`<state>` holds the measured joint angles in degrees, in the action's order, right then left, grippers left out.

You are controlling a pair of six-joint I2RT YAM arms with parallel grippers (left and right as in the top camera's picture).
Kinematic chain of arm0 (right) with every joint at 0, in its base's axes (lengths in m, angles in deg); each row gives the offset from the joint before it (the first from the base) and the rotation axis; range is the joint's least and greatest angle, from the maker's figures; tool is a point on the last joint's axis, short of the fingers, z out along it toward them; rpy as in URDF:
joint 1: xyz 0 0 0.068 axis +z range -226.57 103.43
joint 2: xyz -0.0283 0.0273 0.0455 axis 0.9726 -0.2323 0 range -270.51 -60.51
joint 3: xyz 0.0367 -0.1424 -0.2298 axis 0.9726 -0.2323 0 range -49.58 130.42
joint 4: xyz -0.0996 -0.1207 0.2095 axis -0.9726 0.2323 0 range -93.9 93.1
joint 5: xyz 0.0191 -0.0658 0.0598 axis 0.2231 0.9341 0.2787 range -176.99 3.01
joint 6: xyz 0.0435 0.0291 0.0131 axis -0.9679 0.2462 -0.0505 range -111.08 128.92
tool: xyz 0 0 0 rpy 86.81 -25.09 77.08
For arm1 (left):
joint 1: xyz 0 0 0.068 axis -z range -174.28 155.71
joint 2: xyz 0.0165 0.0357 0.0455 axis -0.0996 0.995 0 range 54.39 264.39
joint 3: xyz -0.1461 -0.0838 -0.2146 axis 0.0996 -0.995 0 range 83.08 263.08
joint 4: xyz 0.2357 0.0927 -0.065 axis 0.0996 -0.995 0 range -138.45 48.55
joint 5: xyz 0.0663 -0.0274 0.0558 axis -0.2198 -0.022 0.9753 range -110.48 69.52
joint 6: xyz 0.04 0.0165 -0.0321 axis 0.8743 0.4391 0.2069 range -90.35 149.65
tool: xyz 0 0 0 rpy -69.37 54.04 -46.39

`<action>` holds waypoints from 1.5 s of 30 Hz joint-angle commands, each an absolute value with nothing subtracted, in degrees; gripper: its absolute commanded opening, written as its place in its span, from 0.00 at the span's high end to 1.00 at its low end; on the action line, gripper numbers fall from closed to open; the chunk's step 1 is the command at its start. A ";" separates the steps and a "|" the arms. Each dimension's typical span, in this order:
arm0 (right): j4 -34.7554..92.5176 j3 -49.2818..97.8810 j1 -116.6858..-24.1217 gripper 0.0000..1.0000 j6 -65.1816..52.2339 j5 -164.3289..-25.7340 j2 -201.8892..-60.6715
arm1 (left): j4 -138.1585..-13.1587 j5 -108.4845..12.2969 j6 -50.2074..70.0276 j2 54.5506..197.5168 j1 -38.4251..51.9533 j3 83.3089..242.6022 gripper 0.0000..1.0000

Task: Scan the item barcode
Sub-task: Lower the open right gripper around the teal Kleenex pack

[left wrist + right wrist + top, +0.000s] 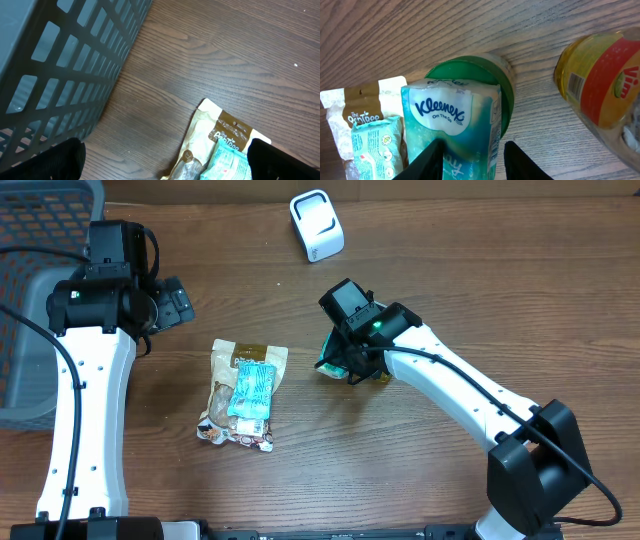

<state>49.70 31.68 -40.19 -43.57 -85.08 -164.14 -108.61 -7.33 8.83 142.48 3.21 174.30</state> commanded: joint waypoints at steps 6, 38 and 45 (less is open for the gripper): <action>49.94 31.37 -40.32 0.69 -43.78 -84.09 -164.25 | -108.54 -6.57 9.53 142.22 3.10 174.82 0.01; 50.44 31.37 -40.32 0.73 -43.78 -84.09 -164.25 | -108.54 -6.57 9.53 142.22 3.10 174.82 0.00; 50.42 31.37 -40.32 0.67 -43.78 -84.07 -164.25 | -108.54 -6.57 9.53 142.22 3.10 174.82 0.01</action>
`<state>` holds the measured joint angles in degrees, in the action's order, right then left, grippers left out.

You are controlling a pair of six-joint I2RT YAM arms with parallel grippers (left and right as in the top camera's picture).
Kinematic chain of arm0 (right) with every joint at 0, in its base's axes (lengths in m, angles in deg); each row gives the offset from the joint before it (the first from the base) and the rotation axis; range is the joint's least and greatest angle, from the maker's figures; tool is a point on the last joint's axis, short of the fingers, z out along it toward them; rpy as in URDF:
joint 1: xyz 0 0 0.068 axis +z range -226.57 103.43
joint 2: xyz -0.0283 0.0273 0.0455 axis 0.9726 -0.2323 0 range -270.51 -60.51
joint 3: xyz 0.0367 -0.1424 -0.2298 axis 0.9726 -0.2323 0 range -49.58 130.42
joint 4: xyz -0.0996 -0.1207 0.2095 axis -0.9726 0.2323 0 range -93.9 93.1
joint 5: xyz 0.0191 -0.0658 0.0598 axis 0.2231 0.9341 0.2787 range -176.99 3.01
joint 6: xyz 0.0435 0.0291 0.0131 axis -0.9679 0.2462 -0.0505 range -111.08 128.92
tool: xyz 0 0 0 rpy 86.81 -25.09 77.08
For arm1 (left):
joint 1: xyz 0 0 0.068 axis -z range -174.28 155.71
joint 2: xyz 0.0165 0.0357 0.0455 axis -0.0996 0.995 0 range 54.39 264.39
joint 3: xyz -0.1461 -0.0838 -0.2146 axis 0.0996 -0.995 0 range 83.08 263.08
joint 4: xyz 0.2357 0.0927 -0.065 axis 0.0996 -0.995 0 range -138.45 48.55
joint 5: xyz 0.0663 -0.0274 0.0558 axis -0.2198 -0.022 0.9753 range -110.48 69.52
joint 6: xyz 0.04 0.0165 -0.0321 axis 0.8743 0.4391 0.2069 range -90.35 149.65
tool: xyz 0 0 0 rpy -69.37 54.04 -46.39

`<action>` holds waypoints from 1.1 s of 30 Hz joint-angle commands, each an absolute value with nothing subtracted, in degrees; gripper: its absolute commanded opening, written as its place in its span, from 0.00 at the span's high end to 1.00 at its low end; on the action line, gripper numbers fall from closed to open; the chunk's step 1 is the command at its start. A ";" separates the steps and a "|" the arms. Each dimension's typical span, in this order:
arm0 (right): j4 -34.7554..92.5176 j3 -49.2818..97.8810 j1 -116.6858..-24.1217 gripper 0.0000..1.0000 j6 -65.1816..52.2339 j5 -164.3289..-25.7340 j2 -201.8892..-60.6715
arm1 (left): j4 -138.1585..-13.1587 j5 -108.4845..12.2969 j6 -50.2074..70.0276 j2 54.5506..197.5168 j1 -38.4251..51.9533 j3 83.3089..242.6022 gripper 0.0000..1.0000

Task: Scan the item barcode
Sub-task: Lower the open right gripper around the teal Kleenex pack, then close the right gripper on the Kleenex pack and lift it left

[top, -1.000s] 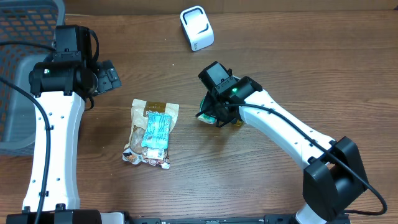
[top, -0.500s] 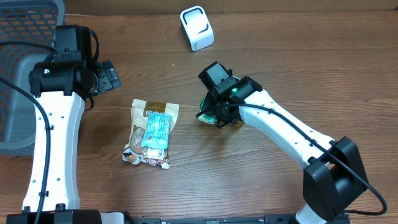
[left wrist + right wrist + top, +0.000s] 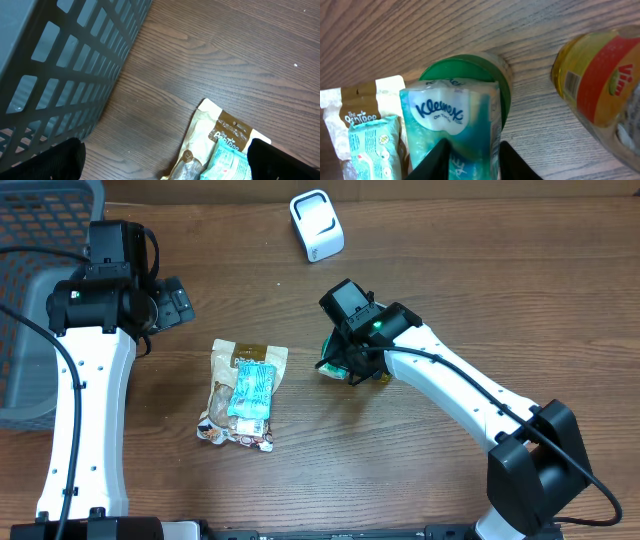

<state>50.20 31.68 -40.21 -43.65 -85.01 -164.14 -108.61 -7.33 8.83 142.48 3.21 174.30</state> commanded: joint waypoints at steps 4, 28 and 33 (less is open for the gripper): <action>50.42 31.37 -40.32 0.67 -43.78 -83.83 -164.25 | -108.54 -6.57 9.53 142.22 3.10 174.82 0.00; 50.44 31.37 -40.32 0.71 -43.81 -82.61 -164.25 | -108.54 -6.57 9.53 142.22 3.10 174.82 0.00; 50.44 31.37 -40.32 0.78 -43.81 -82.61 -164.25 | -108.54 -6.57 9.53 142.22 3.10 174.82 0.00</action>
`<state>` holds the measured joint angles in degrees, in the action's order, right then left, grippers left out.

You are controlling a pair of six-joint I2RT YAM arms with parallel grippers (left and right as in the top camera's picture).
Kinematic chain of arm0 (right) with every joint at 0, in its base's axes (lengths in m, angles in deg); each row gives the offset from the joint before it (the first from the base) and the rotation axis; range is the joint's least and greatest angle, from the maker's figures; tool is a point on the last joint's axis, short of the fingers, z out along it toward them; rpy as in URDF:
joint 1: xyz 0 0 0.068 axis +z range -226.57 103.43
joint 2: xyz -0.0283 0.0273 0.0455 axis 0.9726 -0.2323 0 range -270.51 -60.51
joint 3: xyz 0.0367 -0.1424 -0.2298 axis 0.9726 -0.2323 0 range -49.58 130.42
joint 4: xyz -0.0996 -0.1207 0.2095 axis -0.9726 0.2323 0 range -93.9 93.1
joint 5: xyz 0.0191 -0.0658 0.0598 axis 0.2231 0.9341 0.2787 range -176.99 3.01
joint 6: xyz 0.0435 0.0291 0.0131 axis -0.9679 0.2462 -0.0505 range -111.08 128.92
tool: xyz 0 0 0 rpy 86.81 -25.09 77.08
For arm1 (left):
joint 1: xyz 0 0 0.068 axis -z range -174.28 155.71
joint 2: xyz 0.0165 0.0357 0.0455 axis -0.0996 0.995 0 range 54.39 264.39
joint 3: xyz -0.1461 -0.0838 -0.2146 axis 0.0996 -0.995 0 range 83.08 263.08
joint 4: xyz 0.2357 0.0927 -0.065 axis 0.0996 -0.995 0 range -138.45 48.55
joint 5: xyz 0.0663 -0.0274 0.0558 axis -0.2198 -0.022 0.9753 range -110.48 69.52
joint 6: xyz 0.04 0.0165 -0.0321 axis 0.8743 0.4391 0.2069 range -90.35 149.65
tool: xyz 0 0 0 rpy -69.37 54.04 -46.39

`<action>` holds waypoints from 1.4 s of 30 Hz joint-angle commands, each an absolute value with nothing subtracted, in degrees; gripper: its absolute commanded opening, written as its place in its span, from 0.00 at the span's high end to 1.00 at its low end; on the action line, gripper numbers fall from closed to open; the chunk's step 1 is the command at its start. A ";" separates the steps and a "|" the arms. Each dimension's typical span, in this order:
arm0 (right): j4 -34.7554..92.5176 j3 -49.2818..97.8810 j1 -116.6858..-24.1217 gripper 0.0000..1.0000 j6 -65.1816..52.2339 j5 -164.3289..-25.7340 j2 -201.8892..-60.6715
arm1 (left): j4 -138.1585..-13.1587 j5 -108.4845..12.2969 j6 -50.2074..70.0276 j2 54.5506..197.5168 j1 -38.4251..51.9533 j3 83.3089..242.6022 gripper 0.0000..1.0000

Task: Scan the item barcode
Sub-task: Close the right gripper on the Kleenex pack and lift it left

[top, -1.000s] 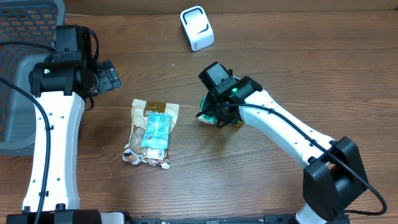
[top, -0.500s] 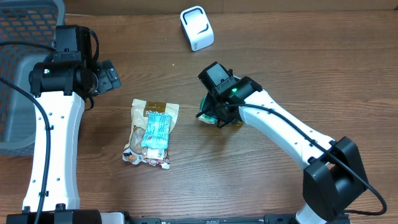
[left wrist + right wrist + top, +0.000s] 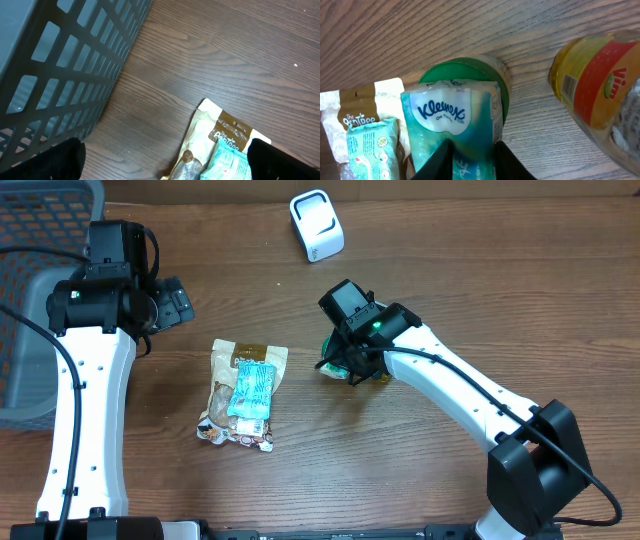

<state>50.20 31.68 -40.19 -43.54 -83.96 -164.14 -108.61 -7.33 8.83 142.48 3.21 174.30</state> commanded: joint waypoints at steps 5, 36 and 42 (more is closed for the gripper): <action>50.64 31.37 -40.32 0.86 -43.81 -82.63 -164.25 | -108.54 -6.57 9.53 142.22 3.12 174.82 0.01; 53.70 34.47 -40.21 0.96 -28.16 -85.82 -153.50 | -108.54 -6.57 9.53 142.22 3.10 174.82 0.01; 53.63 34.47 -39.36 0.96 -26.56 -85.82 -153.52 | -108.54 -6.57 9.53 142.22 3.10 174.82 0.01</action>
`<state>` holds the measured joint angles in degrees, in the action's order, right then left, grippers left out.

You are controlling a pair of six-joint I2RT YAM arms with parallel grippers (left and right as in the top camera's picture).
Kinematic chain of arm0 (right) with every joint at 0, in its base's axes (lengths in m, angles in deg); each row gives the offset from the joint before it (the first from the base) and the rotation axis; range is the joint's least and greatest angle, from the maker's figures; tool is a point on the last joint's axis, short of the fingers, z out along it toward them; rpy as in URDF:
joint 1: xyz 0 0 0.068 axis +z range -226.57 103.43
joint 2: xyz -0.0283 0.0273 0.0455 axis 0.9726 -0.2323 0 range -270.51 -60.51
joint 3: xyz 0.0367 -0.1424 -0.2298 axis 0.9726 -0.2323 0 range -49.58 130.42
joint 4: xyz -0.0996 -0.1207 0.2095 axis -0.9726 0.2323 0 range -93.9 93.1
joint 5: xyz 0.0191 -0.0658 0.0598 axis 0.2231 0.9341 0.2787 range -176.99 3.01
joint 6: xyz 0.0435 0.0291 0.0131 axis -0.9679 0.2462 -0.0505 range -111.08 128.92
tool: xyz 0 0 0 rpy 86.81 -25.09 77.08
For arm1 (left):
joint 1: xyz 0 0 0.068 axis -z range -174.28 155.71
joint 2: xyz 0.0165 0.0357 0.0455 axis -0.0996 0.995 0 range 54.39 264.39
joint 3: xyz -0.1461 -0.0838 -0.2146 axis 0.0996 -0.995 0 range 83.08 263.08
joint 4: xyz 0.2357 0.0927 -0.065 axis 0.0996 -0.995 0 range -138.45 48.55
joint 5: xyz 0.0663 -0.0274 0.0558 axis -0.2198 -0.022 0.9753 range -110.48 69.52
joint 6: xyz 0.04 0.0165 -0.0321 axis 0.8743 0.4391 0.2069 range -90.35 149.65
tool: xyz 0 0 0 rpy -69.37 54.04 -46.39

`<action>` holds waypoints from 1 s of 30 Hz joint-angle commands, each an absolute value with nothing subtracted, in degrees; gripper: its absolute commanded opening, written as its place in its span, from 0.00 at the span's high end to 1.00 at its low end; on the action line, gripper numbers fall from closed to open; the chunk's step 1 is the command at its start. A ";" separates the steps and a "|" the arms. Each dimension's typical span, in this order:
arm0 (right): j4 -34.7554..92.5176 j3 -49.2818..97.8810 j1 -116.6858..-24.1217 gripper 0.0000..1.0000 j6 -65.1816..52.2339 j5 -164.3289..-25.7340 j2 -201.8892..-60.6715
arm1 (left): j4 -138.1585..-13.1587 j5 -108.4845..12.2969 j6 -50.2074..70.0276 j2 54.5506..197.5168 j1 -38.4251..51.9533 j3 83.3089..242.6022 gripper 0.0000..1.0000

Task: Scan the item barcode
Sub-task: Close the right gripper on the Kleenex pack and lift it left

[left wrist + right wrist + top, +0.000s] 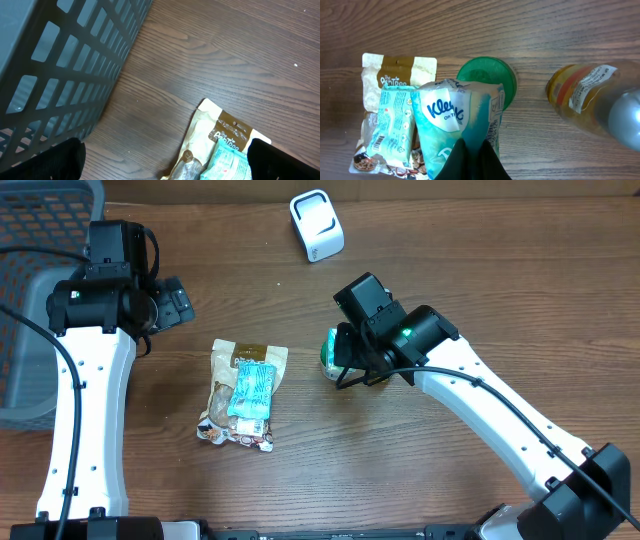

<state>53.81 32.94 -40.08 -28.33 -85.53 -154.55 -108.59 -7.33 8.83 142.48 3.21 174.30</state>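
A teal Kleenex tissue pack (455, 120) hangs above the table, with my right gripper (475, 162) shut on its lower end. Printed text runs along the pack's right edge; no barcode shows clearly. The white scanner (316, 225) stands at the back of the table, well beyond the right gripper (350, 365). My left gripper (165, 167) is open over bare wood near the basket, nothing between its black fingertips (50, 160).
A green lid (487, 80) and a yellow Vim bottle (590, 100) lie on the table below the held pack. A snack bag with a teal wipes packet on it (242, 392) lies centre-left. A grey basket (40, 300) fills the far left corner.
The right gripper has risen from the table with the tissue pack in it, so lid, bottle and snack bag look smaller below. The left arm has not moved.
At first the right fingers stood apart on either side of the tissue pack, low by the green lid. They were then closer together, then shut on the pack. Now the pack hangs well above the table. The left arm stayed still throughout.
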 commanded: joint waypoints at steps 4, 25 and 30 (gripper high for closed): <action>53.31 34.47 -37.72 0.96 -26.06 -85.62 -153.52 | -108.54 -6.57 9.53 142.22 3.10 174.82 0.01; 53.48 33.45 -25.83 0.96 -20.77 -66.37 -154.11 | -108.54 -6.57 9.53 142.22 3.10 174.82 0.00; 53.87 31.04 -22.26 0.96 -20.70 -58.76 -154.61 | -108.54 -6.57 9.53 142.22 3.10 174.82 0.01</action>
<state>53.74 32.49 -24.12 -21.01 -66.78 -154.57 -108.59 -7.33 8.83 142.48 3.21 174.30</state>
